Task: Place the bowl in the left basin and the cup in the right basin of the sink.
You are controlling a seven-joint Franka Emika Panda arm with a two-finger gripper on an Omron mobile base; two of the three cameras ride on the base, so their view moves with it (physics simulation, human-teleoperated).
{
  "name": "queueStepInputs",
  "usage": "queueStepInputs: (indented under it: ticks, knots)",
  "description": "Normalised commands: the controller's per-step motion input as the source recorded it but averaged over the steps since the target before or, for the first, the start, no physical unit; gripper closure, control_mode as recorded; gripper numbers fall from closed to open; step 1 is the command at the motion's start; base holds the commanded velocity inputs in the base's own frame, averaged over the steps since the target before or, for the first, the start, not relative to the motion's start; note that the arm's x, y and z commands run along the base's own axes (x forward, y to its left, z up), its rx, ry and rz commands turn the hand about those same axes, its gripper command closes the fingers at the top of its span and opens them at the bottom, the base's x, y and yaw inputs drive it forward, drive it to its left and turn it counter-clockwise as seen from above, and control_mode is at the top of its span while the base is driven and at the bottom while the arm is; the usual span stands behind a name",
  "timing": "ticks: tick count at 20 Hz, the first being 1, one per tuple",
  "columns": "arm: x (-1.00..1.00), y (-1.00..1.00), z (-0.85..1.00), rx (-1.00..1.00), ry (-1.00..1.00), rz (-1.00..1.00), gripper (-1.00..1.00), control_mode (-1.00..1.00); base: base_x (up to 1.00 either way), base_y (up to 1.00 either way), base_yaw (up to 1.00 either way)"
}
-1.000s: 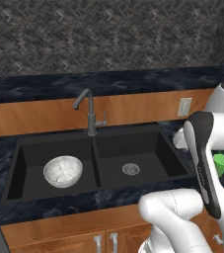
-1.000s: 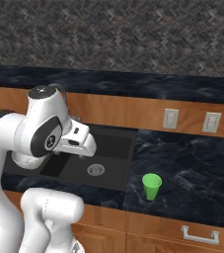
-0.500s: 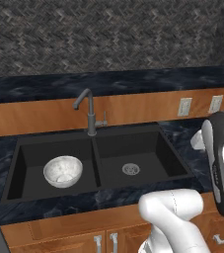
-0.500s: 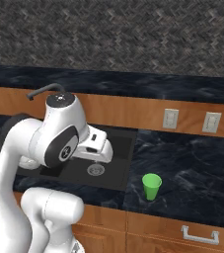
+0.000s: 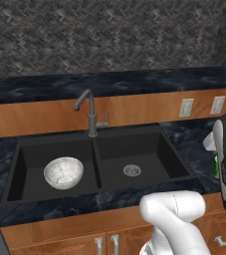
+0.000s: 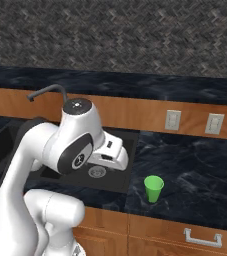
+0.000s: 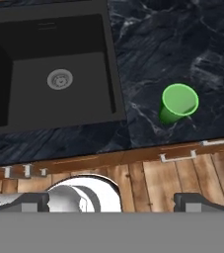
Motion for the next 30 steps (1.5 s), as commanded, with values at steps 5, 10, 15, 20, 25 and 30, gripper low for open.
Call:
queueStepInputs:
  ticks: [5,10,15,20,25,30]
  knots:
    - [0.09,-0.23,-0.15,0.0,0.05,-0.09,-1.0,-1.0,0.0,0.0,0.0]
    - [0.13,-0.21,-0.19,0.0,0.04,-0.05,-1.0,-1.0,0.0,0.0,0.0]
    - [0.13,-0.24,-0.18,0.0,0.01,-0.01,-1.0,-1.0,0.0,0.0,0.0]
    - [0.16,-0.21,-0.21,0.0,0.0,0.0,-1.0,-1.0,0.0,0.0,0.0]
    - [0.26,-0.14,-0.25,0.0,0.02,0.0,-1.0,-1.0,0.0,0.0,0.0]
    - [0.3,-0.1,-0.27,0.0,0.07,0.0,-1.0,-1.0,0.0,0.0,0.0]
